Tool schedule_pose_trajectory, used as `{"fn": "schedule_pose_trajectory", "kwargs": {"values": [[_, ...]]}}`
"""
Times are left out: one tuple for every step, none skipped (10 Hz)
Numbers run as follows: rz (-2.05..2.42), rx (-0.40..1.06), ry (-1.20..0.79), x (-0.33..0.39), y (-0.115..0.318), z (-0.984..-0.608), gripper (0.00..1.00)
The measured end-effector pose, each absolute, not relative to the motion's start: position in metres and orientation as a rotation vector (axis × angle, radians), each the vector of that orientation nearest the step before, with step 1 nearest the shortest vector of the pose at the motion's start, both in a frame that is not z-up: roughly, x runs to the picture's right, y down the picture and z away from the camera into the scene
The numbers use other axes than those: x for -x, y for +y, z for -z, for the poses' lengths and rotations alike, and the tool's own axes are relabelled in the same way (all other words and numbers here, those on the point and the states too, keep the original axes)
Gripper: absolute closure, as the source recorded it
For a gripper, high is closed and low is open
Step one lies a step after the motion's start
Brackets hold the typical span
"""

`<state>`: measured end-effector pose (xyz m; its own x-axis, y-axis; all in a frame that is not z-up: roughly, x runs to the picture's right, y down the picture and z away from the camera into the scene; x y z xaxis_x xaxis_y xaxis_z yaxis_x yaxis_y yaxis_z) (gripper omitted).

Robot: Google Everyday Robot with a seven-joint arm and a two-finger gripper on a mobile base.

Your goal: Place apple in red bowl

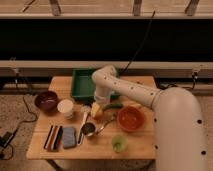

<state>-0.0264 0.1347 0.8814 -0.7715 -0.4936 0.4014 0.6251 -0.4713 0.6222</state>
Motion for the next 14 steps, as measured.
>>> {"fn": "schedule_pose_trajectory", "kwargs": {"values": [[2.242, 0.216, -1.043, 0.03, 0.139, -0.881, 0.3], [2.25, 0.213, -1.043, 0.033, 0.14, -0.879, 0.4], [2.257, 0.21, -1.046, 0.037, 0.141, -0.876, 0.49], [2.262, 0.197, -1.041, 0.04, 0.14, -0.872, 0.61], [2.264, 0.183, -1.035, 0.042, 0.137, -0.868, 0.72], [2.266, 0.173, -1.03, 0.043, 0.135, -0.865, 0.81], [2.267, 0.16, -1.024, 0.044, 0.131, -0.862, 0.91], [2.264, 0.146, -1.015, 0.044, 0.126, -0.858, 0.98], [2.262, 0.132, -1.005, 0.043, 0.119, -0.854, 1.0], [2.261, 0.124, -0.996, 0.04, 0.113, -0.851, 1.0], [2.258, 0.115, -0.977, 0.031, 0.103, -0.845, 1.0], [2.255, 0.11, -0.968, 0.025, 0.098, -0.841, 1.0], [2.251, 0.104, -0.958, 0.018, 0.093, -0.836, 1.0], [2.245, 0.1, -0.947, 0.005, 0.088, -0.83, 1.0]]}}
